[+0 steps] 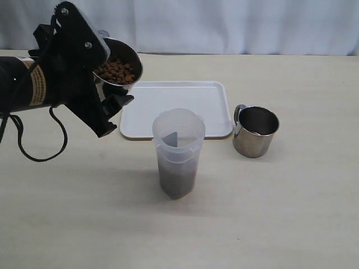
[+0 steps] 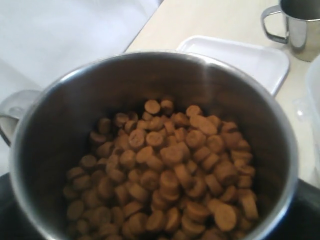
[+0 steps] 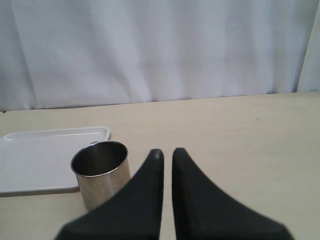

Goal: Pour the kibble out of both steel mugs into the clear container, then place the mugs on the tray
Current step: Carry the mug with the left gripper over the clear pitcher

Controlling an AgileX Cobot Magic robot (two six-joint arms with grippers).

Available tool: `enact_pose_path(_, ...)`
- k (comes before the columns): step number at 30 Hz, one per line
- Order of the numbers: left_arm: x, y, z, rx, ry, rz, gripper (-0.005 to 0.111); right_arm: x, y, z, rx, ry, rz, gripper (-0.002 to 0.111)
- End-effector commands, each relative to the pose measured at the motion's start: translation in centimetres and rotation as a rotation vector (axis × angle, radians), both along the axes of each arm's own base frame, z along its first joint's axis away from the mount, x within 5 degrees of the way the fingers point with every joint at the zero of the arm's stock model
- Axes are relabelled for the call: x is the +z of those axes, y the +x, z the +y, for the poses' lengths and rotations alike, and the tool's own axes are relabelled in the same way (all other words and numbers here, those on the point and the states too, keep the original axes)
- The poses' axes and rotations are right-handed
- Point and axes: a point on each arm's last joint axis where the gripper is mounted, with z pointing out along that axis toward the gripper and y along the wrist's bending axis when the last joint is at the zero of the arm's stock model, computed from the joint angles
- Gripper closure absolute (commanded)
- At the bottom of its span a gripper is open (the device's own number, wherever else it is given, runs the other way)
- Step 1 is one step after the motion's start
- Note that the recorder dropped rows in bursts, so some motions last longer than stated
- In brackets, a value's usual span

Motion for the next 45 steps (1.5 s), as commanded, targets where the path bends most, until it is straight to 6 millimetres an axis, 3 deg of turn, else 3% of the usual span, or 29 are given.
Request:
enact_pose_path(1,1.5,-0.1,-0.8,0.058,-0.016,0.006,0.107,-0.1,0.0,0.0,0.005,-0.007,-0.001,0.103)
enact_pose_path(8,3.2,-1.0,-2.6,0.106,0.057,-0.036,0.107,-0.1,0.0,0.0,0.005,-0.007,-0.001,0.103)
enact_pose_path(12,4.0,-2.2,-3.6,0.193,0.121,-0.169,0.107,-0.1,0.0,0.0,0.005,-0.007,-0.001,0.103)
enact_pose_path(17,4.2,-4.0,-5.5,0.105,0.141,-0.211,0.107,-0.1,0.0,0.0,0.005,-0.007,-0.001,0.103)
enact_pose_path(31,0.4,-4.5,-6.2,-0.009,0.385,-0.205,0.107,-0.1,0.0,0.0,0.005,-0.007,-0.001,0.103)
enact_pose_path(45,-0.1,-3.9,-6.8,-0.111,0.561,-0.33,0.107,-0.1,0.0,0.0,0.005,-0.007,-0.001,0.103)
